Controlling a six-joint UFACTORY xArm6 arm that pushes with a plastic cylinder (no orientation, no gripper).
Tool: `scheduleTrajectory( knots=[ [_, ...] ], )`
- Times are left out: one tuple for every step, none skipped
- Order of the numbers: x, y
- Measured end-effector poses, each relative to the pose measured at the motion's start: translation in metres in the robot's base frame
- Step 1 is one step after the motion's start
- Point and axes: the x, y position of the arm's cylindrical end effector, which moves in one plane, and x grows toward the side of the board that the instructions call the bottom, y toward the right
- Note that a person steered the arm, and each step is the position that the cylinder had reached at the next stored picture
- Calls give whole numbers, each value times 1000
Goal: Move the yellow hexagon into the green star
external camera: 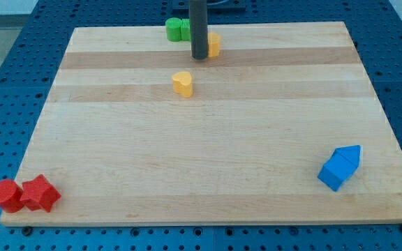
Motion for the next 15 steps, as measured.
scheduleTrajectory(
  knots=[
    [28, 4],
    [34, 45],
    [0, 83],
    [-27, 72],
    [-30, 55],
    [-29, 78],
    [-21, 86],
    [-5, 86],
    [-3, 69],
    [-8, 49],
    [-12, 28],
    [-13, 13],
    [-13, 13],
    [-13, 12],
    [-3, 24]
  ],
)
